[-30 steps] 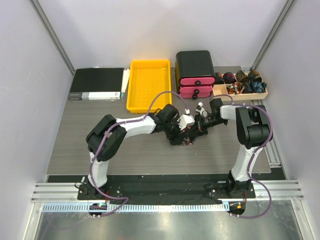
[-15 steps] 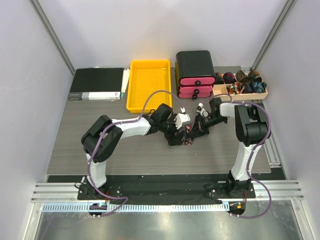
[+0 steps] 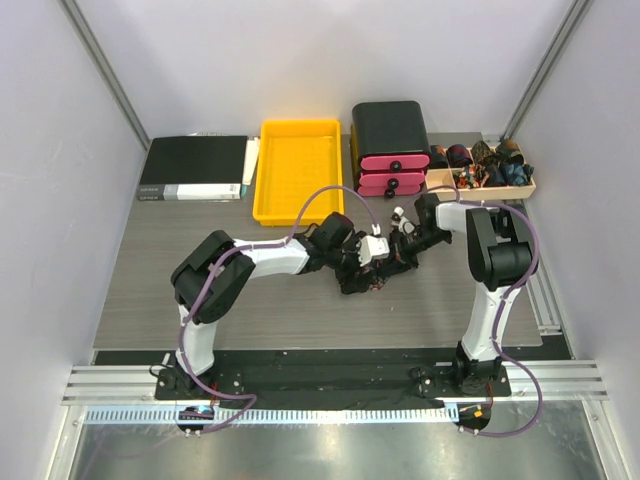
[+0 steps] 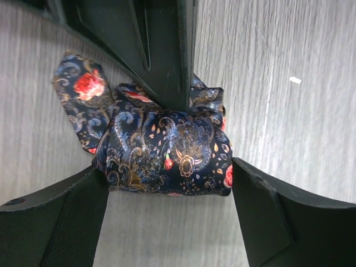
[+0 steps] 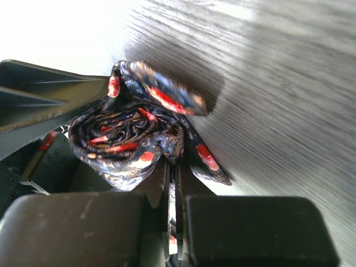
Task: Roll the ties
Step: Roll the tie at the center of the board.
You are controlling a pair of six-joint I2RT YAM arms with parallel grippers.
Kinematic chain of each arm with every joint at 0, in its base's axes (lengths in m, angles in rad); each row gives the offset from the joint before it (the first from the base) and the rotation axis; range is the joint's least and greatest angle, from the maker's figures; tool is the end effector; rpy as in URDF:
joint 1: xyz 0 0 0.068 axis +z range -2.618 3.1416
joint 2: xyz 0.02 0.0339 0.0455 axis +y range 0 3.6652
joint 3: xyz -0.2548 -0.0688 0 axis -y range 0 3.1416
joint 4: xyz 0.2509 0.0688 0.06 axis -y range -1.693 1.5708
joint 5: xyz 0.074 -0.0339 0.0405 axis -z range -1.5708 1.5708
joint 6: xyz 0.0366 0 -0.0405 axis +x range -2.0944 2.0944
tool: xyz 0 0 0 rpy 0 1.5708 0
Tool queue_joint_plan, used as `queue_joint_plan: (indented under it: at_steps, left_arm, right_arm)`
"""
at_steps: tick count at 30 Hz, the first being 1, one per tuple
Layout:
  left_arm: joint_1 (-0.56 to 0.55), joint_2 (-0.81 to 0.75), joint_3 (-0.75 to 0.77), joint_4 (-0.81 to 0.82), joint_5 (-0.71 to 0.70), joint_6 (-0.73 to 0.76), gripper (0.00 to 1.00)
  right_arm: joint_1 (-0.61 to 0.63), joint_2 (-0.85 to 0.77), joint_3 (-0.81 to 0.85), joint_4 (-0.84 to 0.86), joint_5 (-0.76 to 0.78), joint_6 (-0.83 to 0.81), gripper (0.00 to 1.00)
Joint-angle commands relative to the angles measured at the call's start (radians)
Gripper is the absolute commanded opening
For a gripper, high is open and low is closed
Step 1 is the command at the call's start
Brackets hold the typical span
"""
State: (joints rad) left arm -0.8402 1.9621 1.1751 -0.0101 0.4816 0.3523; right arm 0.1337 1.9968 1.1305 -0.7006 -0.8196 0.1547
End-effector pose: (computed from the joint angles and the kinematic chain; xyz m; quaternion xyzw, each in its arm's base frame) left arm 0.2618 -0.3175 0.1376 0.5795 0.6937 -0.3028 0.3022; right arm 0.3273 0.0710 0.0942 -0.0089 -0.9172 -0.3945 0.0555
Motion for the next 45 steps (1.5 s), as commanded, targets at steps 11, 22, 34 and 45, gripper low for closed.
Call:
queue_joint_plan:
  at_steps: [11, 22, 34, 45]
  left_arm:
    - [-0.017, 0.020, 0.095, -0.066, 0.064, 0.214, 0.85]
    - [-0.019, 0.099, 0.216, -0.301, 0.141, 0.367, 0.65]
    - [-0.039, 0.092, 0.103, -0.311, -0.030, 0.019, 0.27]
    - [-0.039, 0.135, 0.072, -0.191, -0.132, -0.174, 0.12]
  right_arm:
    - [0.046, 0.080, 0.006, 0.056, 0.270, -0.070, 0.01]
    - [0.046, 0.083, 0.034, 0.041, 0.264, -0.084, 0.01]
    - [-0.005, 0.005, 0.129, -0.003, 0.172, -0.078, 0.26]
    - [-0.092, -0.148, -0.030, 0.075, 0.083, 0.072, 0.84]
